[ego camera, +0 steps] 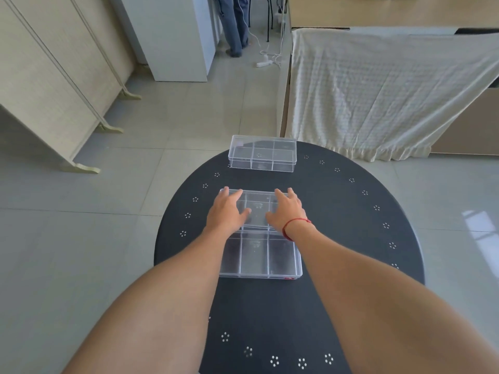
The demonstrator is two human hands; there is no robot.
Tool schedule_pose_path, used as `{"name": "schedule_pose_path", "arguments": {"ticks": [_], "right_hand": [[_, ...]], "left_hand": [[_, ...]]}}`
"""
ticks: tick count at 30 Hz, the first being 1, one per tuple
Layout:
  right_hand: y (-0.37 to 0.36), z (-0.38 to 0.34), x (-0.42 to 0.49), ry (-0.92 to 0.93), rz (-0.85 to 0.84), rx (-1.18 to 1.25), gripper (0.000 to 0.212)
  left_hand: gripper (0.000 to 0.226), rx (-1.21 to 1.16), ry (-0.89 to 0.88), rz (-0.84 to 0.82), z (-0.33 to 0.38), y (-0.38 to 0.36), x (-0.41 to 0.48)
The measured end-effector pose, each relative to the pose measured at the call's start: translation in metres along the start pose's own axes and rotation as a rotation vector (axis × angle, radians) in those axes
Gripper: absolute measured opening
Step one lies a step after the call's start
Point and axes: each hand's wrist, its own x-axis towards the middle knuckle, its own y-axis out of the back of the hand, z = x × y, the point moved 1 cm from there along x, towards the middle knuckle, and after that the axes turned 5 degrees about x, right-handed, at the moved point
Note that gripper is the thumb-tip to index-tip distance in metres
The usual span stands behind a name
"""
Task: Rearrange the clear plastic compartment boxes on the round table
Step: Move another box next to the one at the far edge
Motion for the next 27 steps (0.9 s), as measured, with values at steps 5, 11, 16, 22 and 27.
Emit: {"name": "schedule_pose_path", "arguments": {"ticks": [5,11,16,22,27], "right_hand": [[-0.010,0.006,0.008,0.006,-0.081,-0.035,0.065],[-0.010,0.004,0.021,0.008,-0.065,-0.015,0.069],[-0.006,0.001,0.033,-0.003,-0.057,0.008,0.070],[0.000,-0.002,0.048,-0.016,-0.060,0.031,0.072],[0.004,-0.007,0.061,-0.016,-0.048,0.048,0.071]], "left_hand": [[0.067,0.043,0.036,-0.112,0.002,-0.011,0.005],[0.068,0.020,0.048,-0.110,0.008,-0.008,0.021],[0.069,-0.009,0.053,-0.117,0.012,-0.003,0.036],[0.069,-0.008,0.043,-0.120,0.016,0.001,0.052],[0.069,-0.025,0.031,-0.122,0.017,0.005,0.067]]}}
